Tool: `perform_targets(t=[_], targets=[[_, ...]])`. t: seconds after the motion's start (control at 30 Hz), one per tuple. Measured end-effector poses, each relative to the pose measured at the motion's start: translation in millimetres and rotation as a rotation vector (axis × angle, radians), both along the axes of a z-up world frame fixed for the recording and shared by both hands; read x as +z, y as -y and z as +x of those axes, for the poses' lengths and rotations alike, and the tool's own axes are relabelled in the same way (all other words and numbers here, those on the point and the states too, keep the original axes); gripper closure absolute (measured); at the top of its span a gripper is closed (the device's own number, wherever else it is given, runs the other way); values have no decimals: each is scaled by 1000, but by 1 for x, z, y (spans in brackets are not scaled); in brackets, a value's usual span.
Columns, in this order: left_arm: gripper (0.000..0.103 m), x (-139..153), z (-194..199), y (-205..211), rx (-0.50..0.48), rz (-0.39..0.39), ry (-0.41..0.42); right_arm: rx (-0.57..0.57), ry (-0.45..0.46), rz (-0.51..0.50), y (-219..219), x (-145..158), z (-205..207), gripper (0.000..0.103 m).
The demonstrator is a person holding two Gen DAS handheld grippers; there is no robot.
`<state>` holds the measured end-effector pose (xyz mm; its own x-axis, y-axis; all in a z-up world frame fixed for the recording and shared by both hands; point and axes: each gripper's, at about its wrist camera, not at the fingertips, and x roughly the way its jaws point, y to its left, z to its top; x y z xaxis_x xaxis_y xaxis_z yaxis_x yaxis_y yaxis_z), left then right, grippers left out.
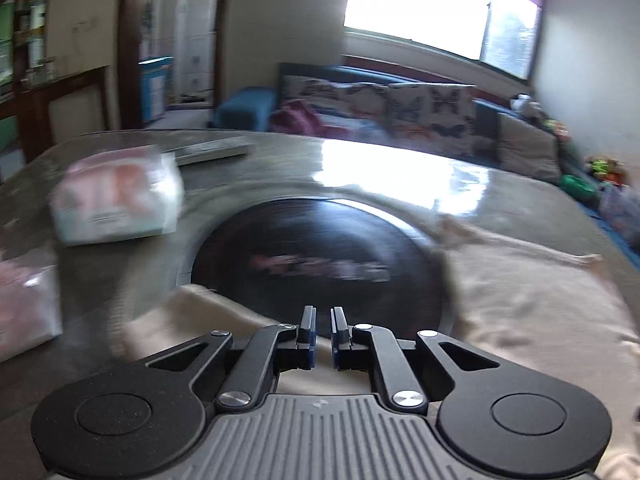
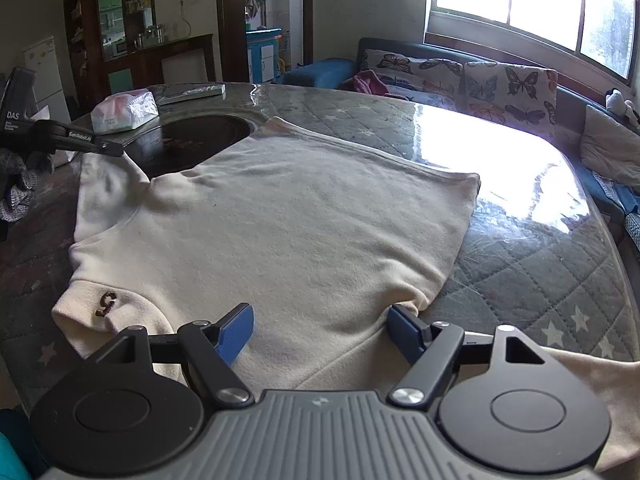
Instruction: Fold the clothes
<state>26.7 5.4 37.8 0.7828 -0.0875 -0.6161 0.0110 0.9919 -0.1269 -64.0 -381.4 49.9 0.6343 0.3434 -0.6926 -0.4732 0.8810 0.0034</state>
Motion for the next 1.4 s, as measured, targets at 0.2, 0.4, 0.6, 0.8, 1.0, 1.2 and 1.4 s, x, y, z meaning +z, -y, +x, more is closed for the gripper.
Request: perform_targets(t=[0.2,0.4,0.6,0.8,1.0,1.2,1.4], targets=[[94,-3,25,74,-183,-6,-15,2,-3,-8,-3,-3,4,27],[94,-16,64,122,-255,14,-46,6,-2,-8,-3,-3,6,26],[94,-21,100,139,-260,35,-37,17,0,1,-4,1,7,26],[97,-24,129,137,-178,68,-33,25,13,8,-4,5,7,26],[98,-26,138,130,-89,96,-21,27,6,1,-2,2,8,26],[97,-24,137,130,-90,103,-15,11,19,28,7,4,2,26],[96,-7,104,127,-156,43,-8,-92,37,64,38,15,-12,27]])
